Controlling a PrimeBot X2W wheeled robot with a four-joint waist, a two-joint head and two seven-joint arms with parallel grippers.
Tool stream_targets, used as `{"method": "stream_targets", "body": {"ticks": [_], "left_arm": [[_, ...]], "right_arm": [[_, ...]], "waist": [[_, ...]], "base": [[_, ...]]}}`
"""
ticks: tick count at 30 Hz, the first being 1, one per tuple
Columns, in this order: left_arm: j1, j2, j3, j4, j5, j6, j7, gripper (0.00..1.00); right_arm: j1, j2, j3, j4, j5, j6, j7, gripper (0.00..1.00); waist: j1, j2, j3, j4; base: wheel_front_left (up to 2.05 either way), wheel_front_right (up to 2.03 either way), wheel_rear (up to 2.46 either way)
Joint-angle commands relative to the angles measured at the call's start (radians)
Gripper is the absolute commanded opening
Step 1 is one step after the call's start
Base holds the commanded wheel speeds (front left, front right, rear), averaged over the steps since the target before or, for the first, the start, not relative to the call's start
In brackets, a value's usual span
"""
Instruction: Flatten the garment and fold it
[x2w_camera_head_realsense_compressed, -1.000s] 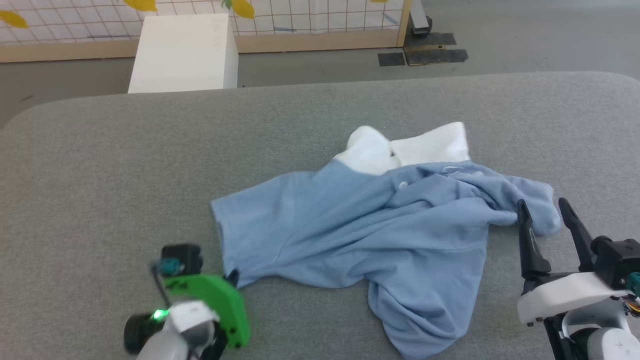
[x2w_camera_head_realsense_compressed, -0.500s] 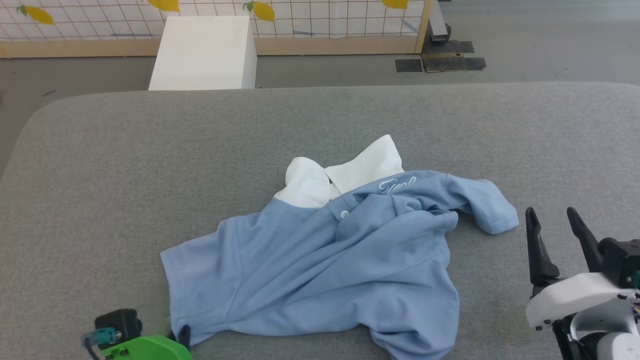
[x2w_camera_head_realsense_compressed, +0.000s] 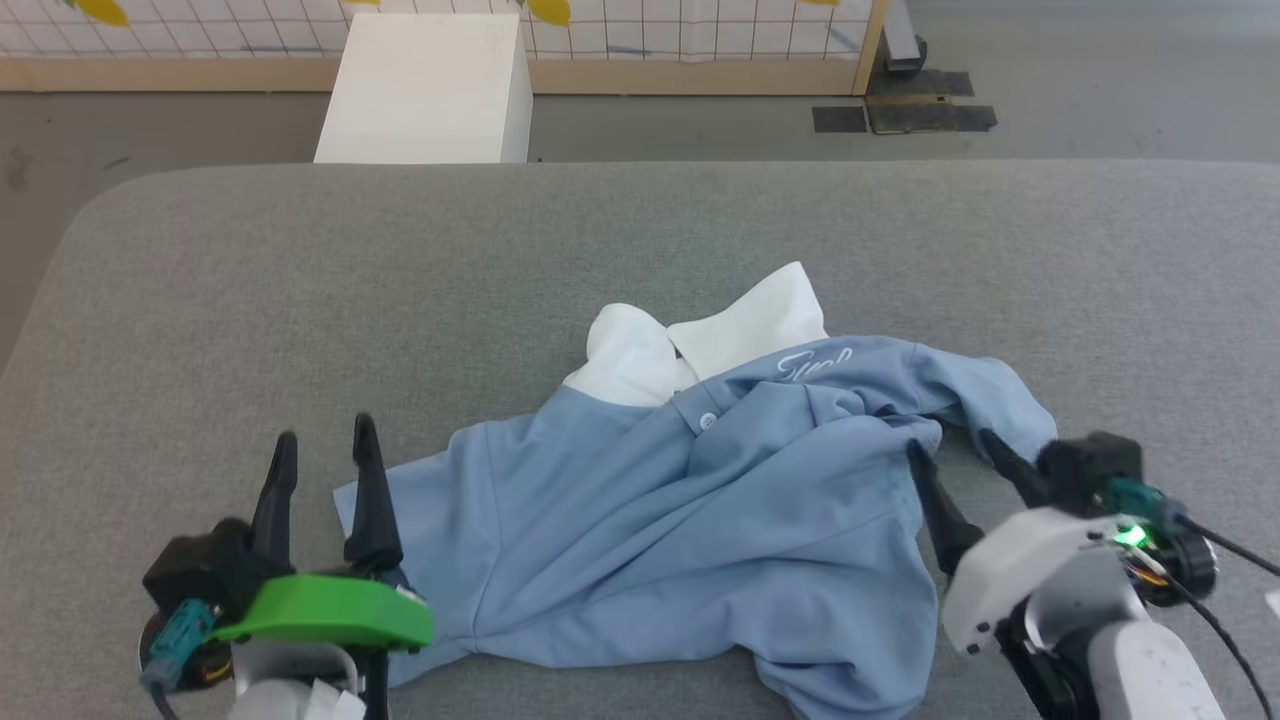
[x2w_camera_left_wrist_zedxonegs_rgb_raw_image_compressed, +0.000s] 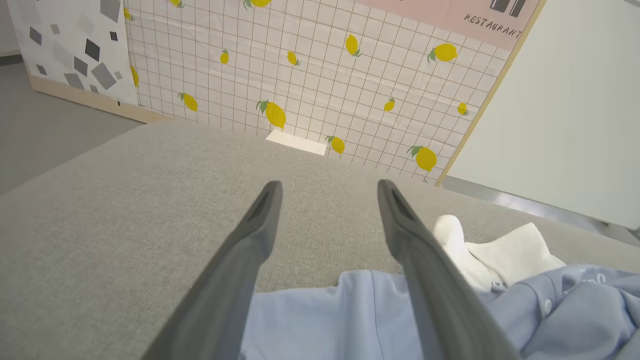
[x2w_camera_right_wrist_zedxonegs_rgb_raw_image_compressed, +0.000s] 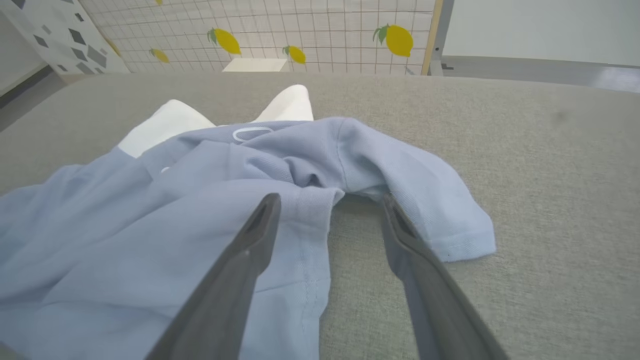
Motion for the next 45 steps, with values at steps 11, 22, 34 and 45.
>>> {"method": "stream_targets", "body": {"ticks": [11,22,34,45], "left_arm": [[-0.096,-0.060,0.003,0.053,0.089,-0.042,-0.034,1.00],[-0.071,-0.086,0.039,0.084,0.112,-0.066,-0.034,1.00],[-0.057,-0.096,0.049,0.109,0.115,-0.077,-0.034,1.00],[-0.076,-0.099,0.034,0.123,0.122,-0.093,-0.034,1.00]], "right_arm": [[-0.173,0.000,0.084,0.170,0.064,-0.002,0.211,0.00],[0.016,-0.035,0.072,0.042,0.074,-0.002,0.421,0.00],[0.354,-0.005,-0.204,-0.315,0.013,-0.002,0.616,1.00],[0.135,0.000,-0.238,-0.172,-0.049,-0.002,0.104,1.00]], "waist": [[0.0000,0.0000,0.046,0.030],[0.0000,0.0000,0.018,0.010],[0.0000,0.0000,0.000,-0.048],[0.0000,0.0000,0.013,-0.029]], "base": [[0.00,0.00,0.00],[0.00,0.00,0.00],[0.00,0.00,0.00],[0.00,0.00,0.00]]}}
